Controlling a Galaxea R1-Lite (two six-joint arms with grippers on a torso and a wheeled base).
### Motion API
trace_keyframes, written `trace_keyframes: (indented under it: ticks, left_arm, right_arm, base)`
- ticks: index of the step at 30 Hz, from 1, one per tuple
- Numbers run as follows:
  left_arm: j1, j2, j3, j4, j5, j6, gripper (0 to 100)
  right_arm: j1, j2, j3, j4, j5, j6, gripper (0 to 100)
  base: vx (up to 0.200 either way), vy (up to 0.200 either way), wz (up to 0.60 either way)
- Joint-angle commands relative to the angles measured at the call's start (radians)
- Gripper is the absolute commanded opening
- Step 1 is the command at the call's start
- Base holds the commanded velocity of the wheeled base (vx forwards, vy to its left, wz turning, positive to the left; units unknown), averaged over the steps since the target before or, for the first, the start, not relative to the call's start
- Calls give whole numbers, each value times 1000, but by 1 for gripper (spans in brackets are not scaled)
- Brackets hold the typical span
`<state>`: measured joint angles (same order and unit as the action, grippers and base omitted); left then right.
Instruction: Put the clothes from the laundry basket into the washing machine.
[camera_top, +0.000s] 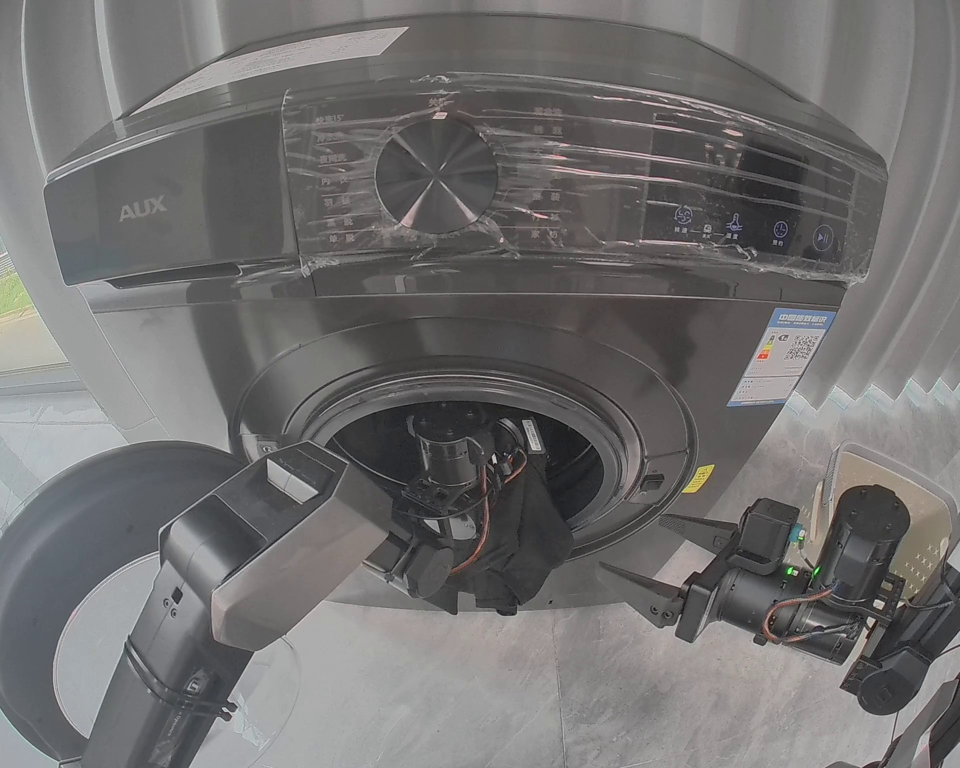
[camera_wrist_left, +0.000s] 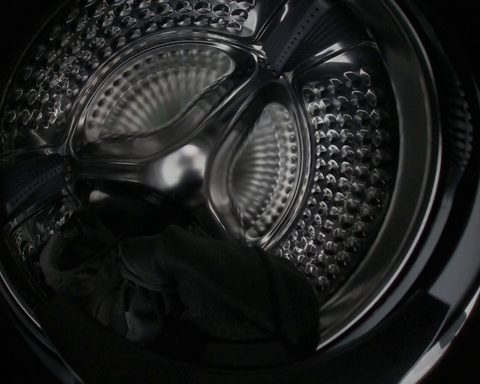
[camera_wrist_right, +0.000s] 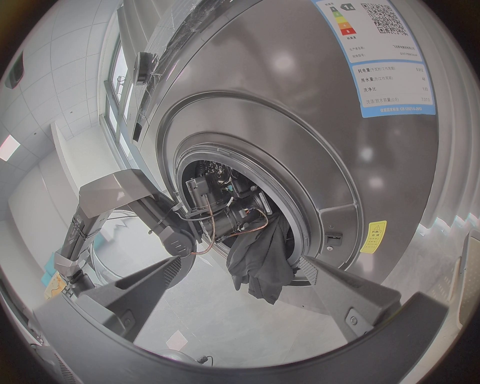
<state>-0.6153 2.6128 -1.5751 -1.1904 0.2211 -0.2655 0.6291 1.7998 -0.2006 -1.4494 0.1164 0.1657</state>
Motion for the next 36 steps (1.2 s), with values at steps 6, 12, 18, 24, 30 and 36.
trace_keyframes:
  ticks: [6,12,18,24,30,36]
  left_arm:
    - [6,64,-138,58,15,0,0]
    - [34,109,-258,84,89,5,0]
    - [66,116,-310,115,93,5,0]
    - [75,116,-349,134,96,6,0]
    - [75,128,-410,170,98,6,0]
    - [69,133,-411,178,96,6,0]
  right_arm:
    - [3,1,0,0,0,0,100]
    - [3,1,0,0,0,1,100]
    - [4,1,0,0,0,1,100]
    - [15,12,0,0,0,1,100]
    - [15,12,0,0,0,1,100]
    - [15,12,0,0,0,1,100]
  base:
    - [0,0,0]
    - [0,0,0]
    - [0,0,0]
    - [0,0,0]
    - [0,0,0]
    - [0,0,0]
